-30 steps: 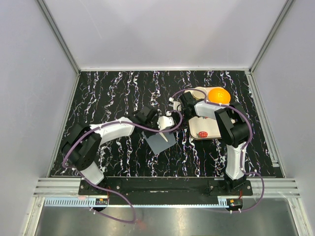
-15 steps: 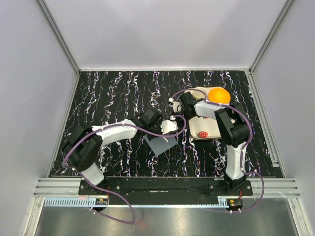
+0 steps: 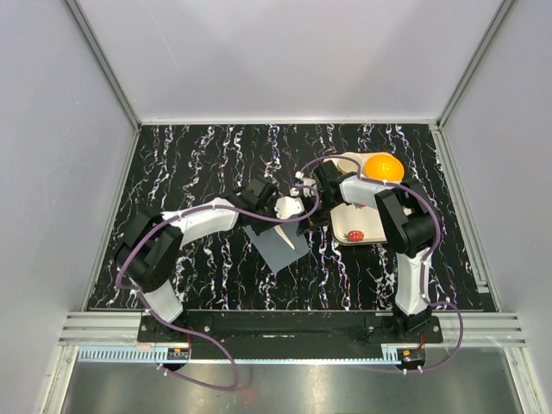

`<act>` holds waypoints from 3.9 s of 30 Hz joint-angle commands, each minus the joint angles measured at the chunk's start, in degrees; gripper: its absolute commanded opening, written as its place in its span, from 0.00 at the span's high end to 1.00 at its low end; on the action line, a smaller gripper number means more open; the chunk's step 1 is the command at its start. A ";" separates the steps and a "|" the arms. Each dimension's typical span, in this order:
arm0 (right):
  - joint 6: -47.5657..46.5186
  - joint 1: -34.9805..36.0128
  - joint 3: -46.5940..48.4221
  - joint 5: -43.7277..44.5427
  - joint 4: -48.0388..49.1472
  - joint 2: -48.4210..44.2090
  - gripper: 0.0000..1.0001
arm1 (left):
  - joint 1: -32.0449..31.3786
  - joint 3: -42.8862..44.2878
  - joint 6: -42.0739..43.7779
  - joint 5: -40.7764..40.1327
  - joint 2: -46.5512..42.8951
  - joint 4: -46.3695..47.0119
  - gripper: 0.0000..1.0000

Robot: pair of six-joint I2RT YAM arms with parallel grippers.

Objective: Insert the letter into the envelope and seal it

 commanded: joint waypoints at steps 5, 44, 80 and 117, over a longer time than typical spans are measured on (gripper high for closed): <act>-0.70 0.57 2.15 1.43 -0.75 1.18 1.00 | -7.51 -2.96 -1.92 2.82 -4.68 -2.58 1.00; -1.05 0.57 2.86 1.61 -1.45 2.06 1.00 | -4.87 -1.56 0.19 0.80 -1.77 -3.45 1.00; -1.23 0.57 2.94 1.70 -1.63 2.23 1.00 | -4.08 -0.59 1.25 0.10 -1.77 -5.22 1.00; -1.49 0.57 2.77 1.61 -1.71 2.14 1.00 | 1.18 5.29 1.50 -1.30 2.70 -6.18 1.00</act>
